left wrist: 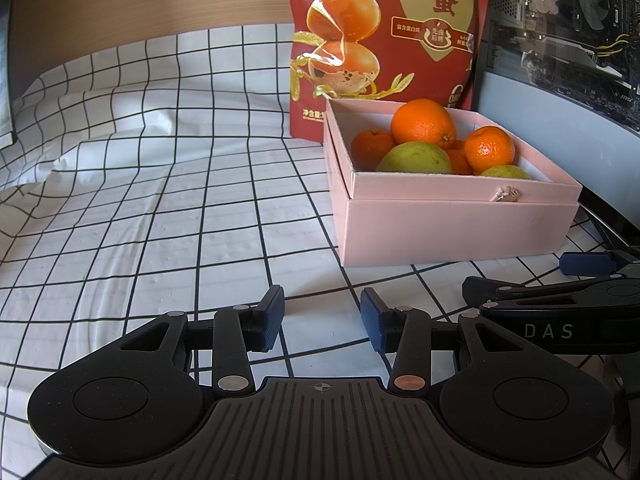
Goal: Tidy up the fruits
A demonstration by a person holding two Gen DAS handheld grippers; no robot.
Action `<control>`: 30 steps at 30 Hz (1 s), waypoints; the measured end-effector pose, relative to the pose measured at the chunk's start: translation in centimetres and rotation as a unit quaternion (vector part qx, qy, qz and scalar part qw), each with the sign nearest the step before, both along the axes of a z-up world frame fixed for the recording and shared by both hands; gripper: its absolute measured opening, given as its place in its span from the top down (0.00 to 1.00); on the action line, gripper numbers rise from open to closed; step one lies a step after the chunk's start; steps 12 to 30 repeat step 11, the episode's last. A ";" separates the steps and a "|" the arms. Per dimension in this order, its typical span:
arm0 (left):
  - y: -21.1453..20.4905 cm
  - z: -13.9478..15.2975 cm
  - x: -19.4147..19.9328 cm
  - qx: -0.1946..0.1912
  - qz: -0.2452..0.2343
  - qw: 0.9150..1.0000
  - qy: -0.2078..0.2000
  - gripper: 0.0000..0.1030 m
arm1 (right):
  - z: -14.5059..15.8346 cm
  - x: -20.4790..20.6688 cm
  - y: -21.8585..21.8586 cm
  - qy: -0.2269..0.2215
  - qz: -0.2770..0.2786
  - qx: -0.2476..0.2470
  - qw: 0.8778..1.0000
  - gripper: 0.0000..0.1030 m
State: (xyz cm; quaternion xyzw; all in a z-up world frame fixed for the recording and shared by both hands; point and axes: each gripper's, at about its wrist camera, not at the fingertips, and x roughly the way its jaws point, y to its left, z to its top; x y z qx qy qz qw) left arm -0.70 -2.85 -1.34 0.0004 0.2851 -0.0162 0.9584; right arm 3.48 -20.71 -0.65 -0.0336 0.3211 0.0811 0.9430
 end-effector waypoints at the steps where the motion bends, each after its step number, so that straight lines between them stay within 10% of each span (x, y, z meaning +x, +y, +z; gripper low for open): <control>1: 0.0 0.0 0.0 0.000 0.000 1.000 0.000 0.55 | 0.0 0.0 0.0 0.000 0.000 0.000 1.000 0.00; 30: 0.2 0.0 0.0 -0.007 0.000 1.000 -0.001 0.55 | 0.0 0.0 0.0 0.000 0.000 0.000 1.000 0.00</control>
